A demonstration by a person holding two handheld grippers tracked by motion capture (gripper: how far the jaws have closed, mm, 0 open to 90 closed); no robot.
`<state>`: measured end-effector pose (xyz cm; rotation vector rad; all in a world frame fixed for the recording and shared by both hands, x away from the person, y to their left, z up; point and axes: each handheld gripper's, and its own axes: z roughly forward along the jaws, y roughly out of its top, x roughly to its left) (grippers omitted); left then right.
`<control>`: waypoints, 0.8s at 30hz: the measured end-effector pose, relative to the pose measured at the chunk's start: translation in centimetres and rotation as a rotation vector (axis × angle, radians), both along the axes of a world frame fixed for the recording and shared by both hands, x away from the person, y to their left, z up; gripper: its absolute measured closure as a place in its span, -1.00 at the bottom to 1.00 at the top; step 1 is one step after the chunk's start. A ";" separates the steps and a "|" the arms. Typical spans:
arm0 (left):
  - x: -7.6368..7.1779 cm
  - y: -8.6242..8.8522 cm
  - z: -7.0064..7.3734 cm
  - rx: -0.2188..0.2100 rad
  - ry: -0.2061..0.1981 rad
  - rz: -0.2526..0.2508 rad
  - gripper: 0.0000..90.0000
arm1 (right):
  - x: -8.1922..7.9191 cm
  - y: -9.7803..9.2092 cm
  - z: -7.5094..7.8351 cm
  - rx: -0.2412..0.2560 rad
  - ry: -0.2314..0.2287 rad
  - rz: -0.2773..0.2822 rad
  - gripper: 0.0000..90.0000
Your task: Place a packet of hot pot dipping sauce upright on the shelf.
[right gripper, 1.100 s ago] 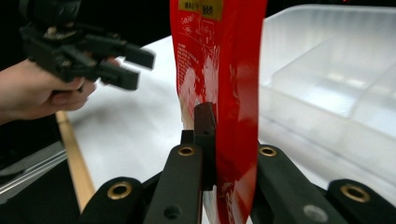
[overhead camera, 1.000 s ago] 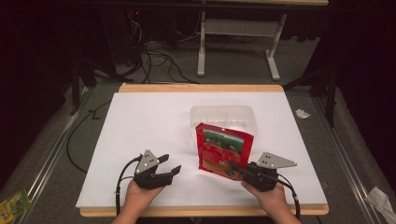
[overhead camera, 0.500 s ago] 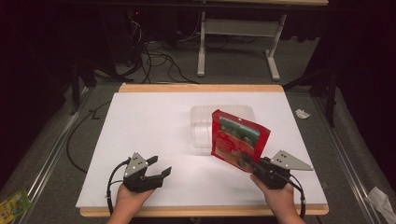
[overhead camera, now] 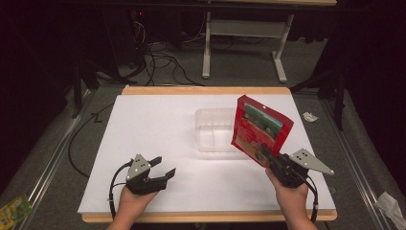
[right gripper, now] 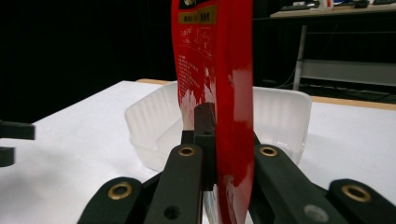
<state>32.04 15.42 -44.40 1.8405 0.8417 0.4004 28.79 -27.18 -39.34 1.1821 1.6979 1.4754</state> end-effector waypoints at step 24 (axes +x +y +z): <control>-0.2 0.0 0.1 -0.011 -0.016 -0.024 -0.30 | 5.1 4.0 1.4 0.000 -0.005 -0.053 0.95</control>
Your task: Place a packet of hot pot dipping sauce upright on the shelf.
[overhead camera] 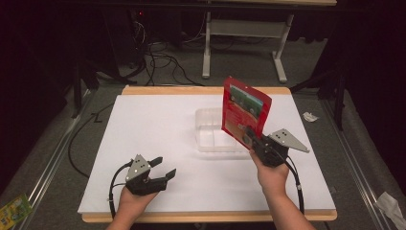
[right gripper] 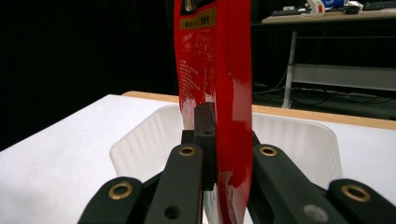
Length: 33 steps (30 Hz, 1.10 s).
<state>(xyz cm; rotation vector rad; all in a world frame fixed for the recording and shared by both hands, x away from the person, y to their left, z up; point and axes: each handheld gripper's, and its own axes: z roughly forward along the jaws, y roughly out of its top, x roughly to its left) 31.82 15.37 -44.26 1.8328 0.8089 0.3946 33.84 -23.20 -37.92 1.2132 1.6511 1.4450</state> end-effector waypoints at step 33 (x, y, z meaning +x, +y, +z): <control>0.0 0.0 0.1 0.013 -0.017 -0.009 -0.30 | 6.1 4.6 -1.2 -0.033 0.021 -0.156 0.95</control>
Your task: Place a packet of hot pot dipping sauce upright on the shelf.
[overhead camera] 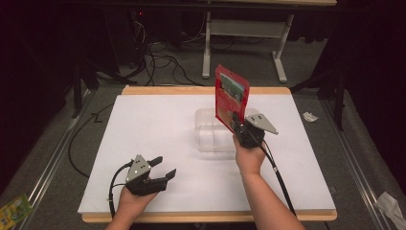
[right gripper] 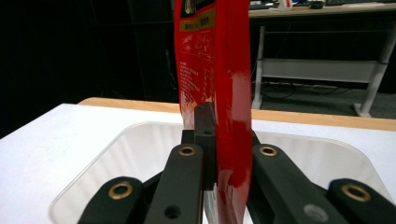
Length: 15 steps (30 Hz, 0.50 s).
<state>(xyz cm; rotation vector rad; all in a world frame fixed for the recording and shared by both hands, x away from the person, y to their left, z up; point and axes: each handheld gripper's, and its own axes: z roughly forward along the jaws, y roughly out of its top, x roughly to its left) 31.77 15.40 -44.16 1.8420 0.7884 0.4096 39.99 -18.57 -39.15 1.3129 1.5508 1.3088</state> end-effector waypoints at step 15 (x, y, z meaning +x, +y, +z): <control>0.0 -0.1 -0.1 0.010 0.004 -0.007 -0.30 | 1.2 1.0 -0.9 0.016 0.023 -0.027 0.95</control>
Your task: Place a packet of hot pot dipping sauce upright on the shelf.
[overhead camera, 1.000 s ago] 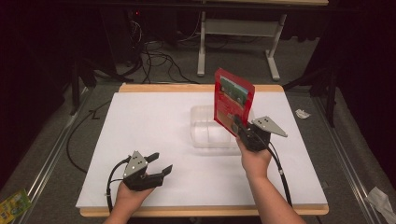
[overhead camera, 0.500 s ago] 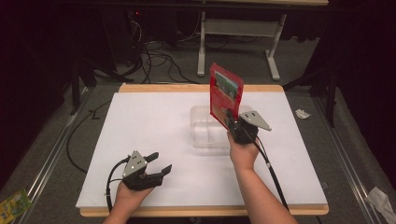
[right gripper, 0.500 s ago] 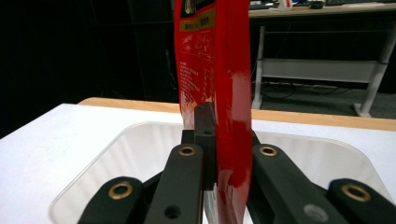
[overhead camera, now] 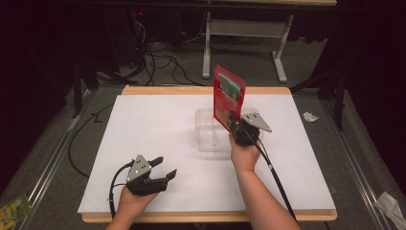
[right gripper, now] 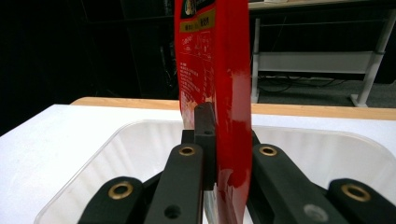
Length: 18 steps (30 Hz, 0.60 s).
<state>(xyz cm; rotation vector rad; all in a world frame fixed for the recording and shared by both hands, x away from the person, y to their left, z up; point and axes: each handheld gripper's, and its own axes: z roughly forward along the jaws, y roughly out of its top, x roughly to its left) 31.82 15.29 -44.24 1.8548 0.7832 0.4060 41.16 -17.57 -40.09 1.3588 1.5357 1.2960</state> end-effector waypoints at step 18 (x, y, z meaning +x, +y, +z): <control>0.0 -0.2 -0.1 0.003 0.000 -0.002 -0.29 | 0.1 0.5 -1.6 0.041 0.047 0.005 0.95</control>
